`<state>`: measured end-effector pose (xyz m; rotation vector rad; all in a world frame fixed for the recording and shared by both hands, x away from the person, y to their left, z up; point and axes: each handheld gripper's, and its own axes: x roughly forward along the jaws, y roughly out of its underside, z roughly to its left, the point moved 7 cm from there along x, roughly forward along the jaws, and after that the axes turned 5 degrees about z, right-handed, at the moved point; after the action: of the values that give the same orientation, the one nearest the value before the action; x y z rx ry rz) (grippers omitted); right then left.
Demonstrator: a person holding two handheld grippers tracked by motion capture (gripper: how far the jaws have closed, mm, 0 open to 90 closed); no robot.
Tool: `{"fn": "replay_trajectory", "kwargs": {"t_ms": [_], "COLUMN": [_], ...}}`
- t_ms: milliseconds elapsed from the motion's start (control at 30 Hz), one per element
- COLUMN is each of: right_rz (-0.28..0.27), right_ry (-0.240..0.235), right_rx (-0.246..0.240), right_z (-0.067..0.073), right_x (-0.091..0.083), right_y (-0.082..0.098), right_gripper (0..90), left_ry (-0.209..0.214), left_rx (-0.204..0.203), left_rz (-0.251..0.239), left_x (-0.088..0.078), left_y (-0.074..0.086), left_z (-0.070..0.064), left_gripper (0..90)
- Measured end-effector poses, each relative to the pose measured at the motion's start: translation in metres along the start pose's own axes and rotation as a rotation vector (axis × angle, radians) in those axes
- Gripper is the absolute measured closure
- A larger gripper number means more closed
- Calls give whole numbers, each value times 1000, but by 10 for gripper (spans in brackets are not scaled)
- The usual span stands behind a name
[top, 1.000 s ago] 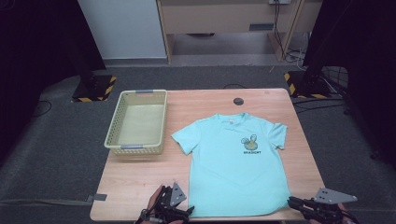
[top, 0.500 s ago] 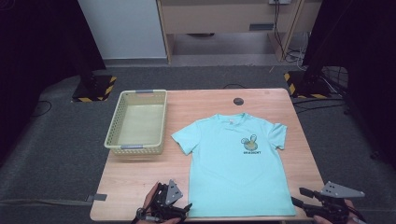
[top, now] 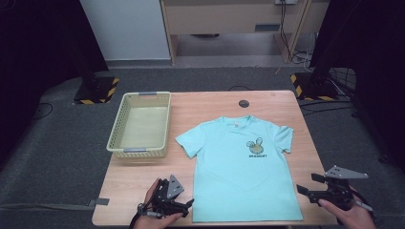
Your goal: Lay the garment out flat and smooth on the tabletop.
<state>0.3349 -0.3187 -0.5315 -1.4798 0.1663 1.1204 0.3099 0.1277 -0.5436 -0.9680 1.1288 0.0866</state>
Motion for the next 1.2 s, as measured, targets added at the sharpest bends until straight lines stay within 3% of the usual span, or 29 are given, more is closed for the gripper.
{"fn": "replay_trajectory", "kwargs": {"t_ms": [433, 633, 767, 1200], "right_rz": [3, 29, 37, 53], "right_ry": [59, 84, 92, 112], "right_rx": [22, 20, 45, 92], "right_z": [-19, -27, -35, -50], "right_x": [22, 38, 45, 59], "right_y": [-32, -34, -37, -28], "right_gripper": [75, 81, 83, 77], "left_ry": [-17, -23, -22, -21], "left_rx": [-67, -94, -116, -133], "left_rz": [-1, 6, 12, 30], "left_x": [6, 16, 23, 33], "left_y": [-6, -2, 3, 13], "left_z": [25, 32, 36, 39], "left_gripper": [117, 113, 112, 104]}}
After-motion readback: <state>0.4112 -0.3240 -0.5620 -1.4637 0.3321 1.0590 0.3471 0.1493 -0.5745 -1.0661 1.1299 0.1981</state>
